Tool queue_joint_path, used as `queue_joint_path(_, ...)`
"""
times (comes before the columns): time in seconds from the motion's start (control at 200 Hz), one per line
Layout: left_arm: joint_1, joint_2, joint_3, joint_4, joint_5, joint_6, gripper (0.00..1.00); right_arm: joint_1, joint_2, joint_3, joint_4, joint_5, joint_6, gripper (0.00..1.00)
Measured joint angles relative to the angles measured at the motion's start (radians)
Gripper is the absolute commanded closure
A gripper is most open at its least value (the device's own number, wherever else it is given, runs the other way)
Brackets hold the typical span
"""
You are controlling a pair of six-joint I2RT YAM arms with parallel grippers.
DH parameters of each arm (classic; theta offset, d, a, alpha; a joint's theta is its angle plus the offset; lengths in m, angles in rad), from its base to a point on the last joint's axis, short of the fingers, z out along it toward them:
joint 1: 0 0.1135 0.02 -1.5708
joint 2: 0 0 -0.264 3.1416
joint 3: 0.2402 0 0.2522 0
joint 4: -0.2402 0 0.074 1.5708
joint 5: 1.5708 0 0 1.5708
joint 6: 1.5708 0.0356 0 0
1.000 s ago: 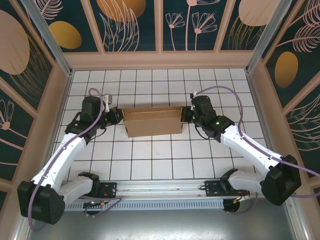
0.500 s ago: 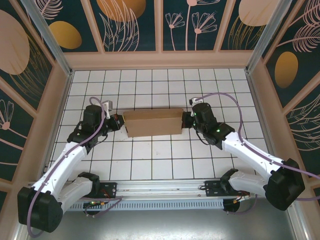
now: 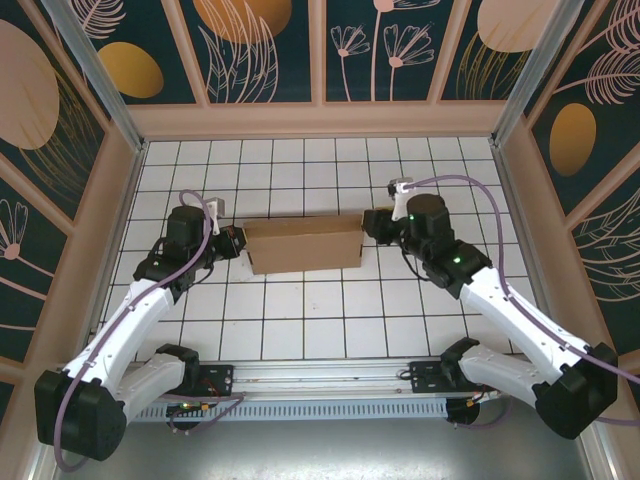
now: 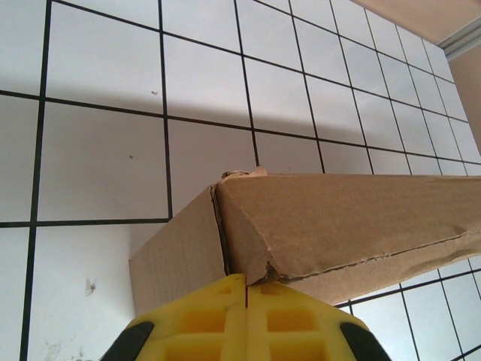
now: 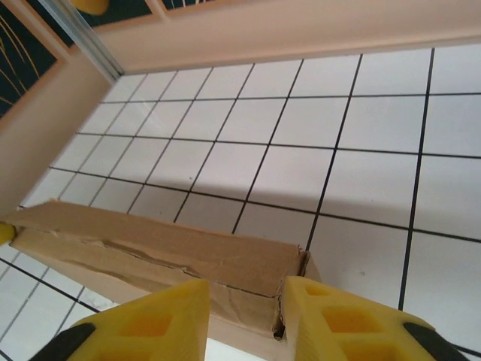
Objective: Fold the paper box
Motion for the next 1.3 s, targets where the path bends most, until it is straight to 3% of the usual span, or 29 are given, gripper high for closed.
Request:
queue_joint_path(0.36, 0.000, 0.001, 0.003, -0.006, 0.000, 0.013, 0.97, -0.033, 0.152, 0.017, 0.002, -0.040, 0.012, 0.65)
queue_joint_path(0.405, 0.000, 0.000, 0.003, -0.006, 0.001, 0.014, 0.92, -0.033, 0.174, 0.017, 0.002, -0.040, 0.013, 0.66)
queue_joint_path(0.555, 0.000, -0.010, 0.003, -0.010, 0.013, 0.005, 0.62, -0.033, 0.214, 0.025, 0.004, -0.039, 0.020, 0.69)
queue_joint_path(0.625, 0.000, -0.031, 0.003, -0.015, 0.019, -0.003, 0.56, -0.031, 0.214, 0.025, 0.006, -0.039, 0.026, 0.70)
queue_joint_path(1.126, 0.000, -0.088, 0.076, -0.018, 0.011, -0.101, 0.60, -0.013, 0.209, -0.006, 0.029, -0.034, 0.043, 0.71)
queue_joint_path(1.301, 0.000, -0.075, 0.001, 0.019, -0.023, -0.126, 0.62, -0.011, 0.209, -0.008, 0.033, -0.028, 0.043, 0.71)
